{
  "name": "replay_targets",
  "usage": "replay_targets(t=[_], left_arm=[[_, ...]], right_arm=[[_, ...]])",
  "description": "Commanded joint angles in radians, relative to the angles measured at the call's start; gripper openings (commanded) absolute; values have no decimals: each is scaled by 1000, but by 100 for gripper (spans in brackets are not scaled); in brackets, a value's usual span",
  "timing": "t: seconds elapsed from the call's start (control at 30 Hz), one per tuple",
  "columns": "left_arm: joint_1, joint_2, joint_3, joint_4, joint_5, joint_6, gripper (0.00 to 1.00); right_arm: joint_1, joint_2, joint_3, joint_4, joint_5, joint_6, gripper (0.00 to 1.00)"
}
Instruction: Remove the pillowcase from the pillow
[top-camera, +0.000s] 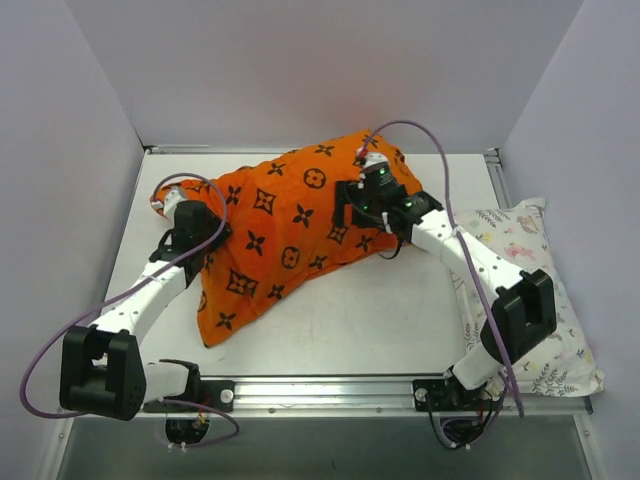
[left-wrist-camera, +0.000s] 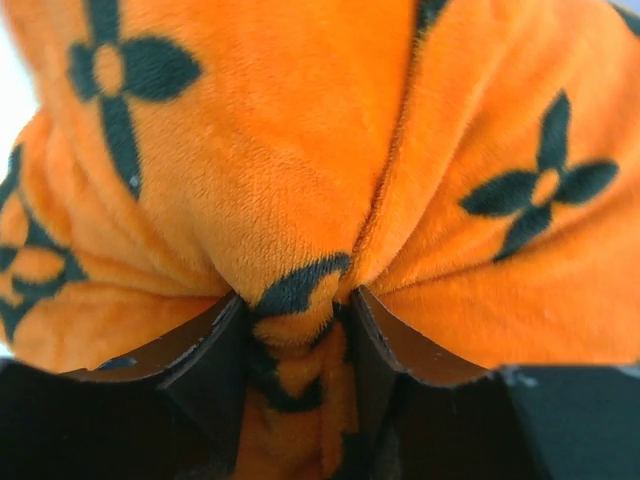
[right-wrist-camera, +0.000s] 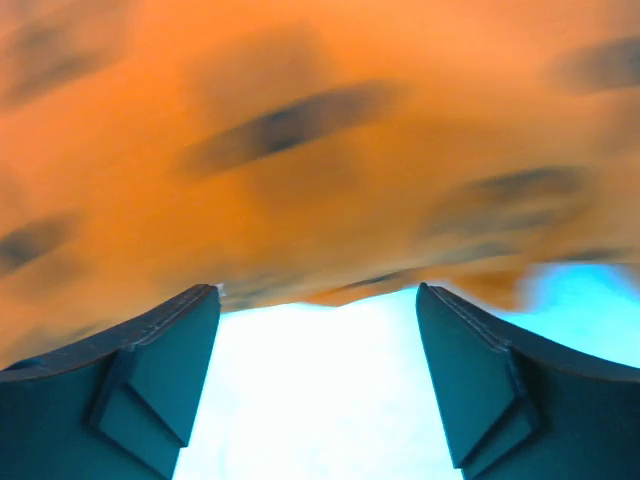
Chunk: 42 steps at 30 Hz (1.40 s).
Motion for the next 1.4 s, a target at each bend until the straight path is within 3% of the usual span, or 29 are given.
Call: replay_targets(t=[0.0, 0.13, 0.23, 0.47, 0.6, 0.87, 1.03, 1.37], left_arm=[[-162, -1, -49, 16, 136, -51, 47], [-195, -58, -85, 24, 137, -63, 47], [-198, -89, -88, 7, 139, -45, 51], [-199, -150, -57, -57, 175, 17, 71], [-198, -202, -42, -100, 169, 46, 82], [-192, -303, -31, -215, 114, 43, 84], [-120, -386, -48, -309, 62, -5, 81], [-57, -415, -115, -205, 252, -2, 82]], right_arm=[[184, -118, -38, 28, 139, -169, 84], [363, -127, -78, 135, 192, -275, 89], [451, -67, -19, 142, 232, -318, 91], [529, 130, 139, 99, 315, -405, 91], [565, 163, 181, 85, 393, -427, 92], [624, 112, 149, 111, 467, -422, 95], [638, 128, 158, 123, 480, -413, 96], [611, 242, 316, 94, 554, -404, 97]])
